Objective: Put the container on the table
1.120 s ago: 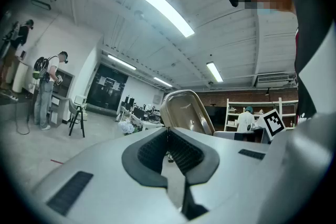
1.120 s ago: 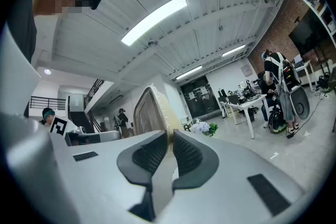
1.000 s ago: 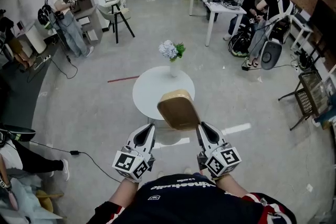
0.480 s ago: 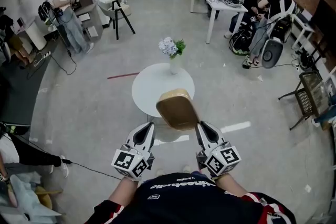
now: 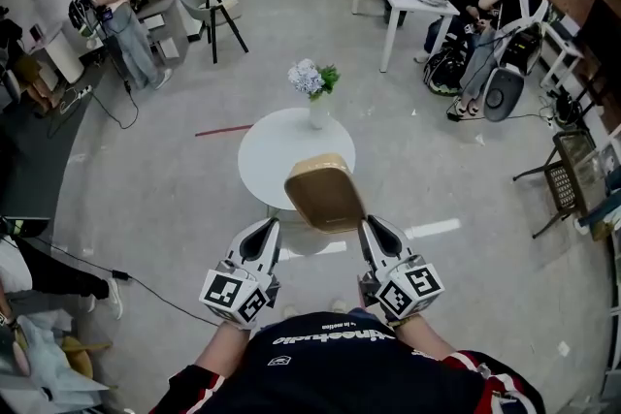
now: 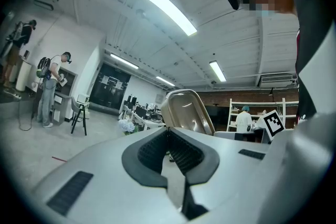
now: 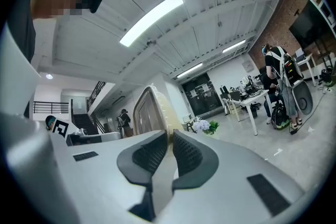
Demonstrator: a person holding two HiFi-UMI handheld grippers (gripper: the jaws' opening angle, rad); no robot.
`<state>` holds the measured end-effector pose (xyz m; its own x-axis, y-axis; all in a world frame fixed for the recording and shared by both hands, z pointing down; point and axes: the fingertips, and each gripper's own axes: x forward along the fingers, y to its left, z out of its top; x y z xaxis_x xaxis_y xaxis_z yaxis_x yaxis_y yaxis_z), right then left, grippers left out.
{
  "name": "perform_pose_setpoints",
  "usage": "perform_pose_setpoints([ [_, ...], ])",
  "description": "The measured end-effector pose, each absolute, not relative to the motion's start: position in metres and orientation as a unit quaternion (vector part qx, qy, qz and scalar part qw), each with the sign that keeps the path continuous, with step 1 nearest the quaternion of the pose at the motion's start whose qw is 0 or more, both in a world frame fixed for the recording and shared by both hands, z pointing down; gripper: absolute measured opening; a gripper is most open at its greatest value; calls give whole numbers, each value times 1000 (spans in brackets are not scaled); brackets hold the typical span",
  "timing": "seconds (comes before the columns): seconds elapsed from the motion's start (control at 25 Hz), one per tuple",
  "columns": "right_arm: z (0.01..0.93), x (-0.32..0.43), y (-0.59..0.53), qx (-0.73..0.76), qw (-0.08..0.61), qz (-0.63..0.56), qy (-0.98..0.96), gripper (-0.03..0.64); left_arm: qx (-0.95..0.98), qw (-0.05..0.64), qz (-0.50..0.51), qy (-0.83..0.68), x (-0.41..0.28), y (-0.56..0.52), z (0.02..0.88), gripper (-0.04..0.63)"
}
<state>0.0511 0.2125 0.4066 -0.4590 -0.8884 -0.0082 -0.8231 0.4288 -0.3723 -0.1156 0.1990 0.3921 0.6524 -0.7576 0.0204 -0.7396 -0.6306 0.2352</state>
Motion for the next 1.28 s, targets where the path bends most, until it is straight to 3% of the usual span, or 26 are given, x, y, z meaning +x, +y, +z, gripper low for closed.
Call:
perform_pose_setpoints([
  [0.68, 417, 113, 183, -476, 110, -175, 855, 52, 887, 102, -35, -450, -55, 186, 394, 25],
  [1.28, 432, 116, 178, -464, 109, -201, 856, 52, 879, 104, -19, -465, -48, 188, 403, 25],
])
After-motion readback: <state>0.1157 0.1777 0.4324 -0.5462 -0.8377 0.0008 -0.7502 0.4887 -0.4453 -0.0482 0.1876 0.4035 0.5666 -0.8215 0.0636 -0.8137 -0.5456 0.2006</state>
